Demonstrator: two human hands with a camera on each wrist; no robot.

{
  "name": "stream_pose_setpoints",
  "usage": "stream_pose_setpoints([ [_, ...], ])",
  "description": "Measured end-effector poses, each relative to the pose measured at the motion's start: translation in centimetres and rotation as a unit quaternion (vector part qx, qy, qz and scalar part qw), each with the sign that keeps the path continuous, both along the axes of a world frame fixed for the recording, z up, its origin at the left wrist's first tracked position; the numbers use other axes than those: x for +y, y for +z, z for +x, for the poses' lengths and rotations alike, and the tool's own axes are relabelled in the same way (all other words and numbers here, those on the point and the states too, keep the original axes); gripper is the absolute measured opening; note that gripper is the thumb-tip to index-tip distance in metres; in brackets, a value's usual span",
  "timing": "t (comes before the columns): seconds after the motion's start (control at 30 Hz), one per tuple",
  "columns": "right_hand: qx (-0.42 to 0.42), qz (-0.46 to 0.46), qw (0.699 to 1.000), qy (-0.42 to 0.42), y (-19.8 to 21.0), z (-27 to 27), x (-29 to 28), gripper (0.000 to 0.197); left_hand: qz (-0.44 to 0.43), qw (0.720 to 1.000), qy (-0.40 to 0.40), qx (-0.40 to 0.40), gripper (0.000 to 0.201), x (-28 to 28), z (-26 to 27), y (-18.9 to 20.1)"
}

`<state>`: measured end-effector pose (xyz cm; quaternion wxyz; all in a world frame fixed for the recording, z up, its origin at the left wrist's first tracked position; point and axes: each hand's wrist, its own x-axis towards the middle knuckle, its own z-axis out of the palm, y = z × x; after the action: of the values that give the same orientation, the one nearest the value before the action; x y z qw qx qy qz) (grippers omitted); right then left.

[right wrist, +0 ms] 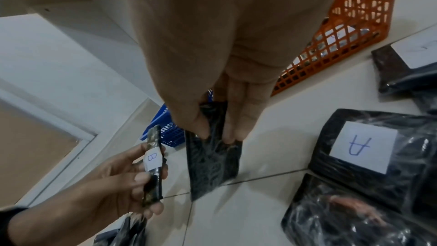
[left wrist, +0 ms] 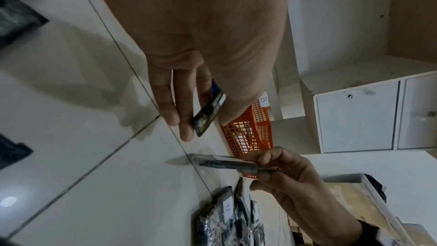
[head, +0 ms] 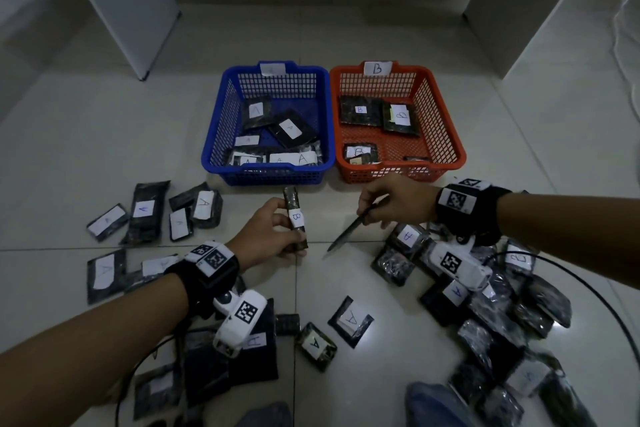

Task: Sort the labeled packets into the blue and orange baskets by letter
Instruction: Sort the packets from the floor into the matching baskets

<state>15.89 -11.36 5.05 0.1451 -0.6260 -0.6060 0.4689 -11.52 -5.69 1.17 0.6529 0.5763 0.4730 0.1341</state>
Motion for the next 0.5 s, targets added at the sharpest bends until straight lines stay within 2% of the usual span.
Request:
stream_pose_setpoints([
  [0.13, 0.017, 0.021, 1.0, -0.012, -0.5, -0.1, 0.0, 0.016, -0.01, 1.0, 0.02, -0.014, 0.025, 0.2, 0.3, 0.2],
  [0.2, 0.023, 0.034, 0.999, -0.015, -0.8, 0.0, 0.0, 0.013, -0.008, 0.999, 0.026, -0.017, 0.02, 0.3, 0.4, 0.0],
  [0.27, 0.006, 0.061, 0.998, -0.018, -1.2, 0.2, 0.2, 0.01, 0.015, 1.0, 0.02, -0.013, 0.015, 0.6, 0.3, -0.3],
  [0.33, -0.024, 0.081, 0.996, -0.026, -1.5, 0.5, 0.5, 0.02, 0.035, 0.999, 0.007, -0.008, 0.011, 0.8, 0.1, -0.5],
  [0.5, -0.017, 0.113, 0.992, -0.053, -1.3, 0.7, 1.0, 0.032, 0.113, 0.993, 0.016, 0.018, 0.014, 1.2, 0.0, -0.4],
])
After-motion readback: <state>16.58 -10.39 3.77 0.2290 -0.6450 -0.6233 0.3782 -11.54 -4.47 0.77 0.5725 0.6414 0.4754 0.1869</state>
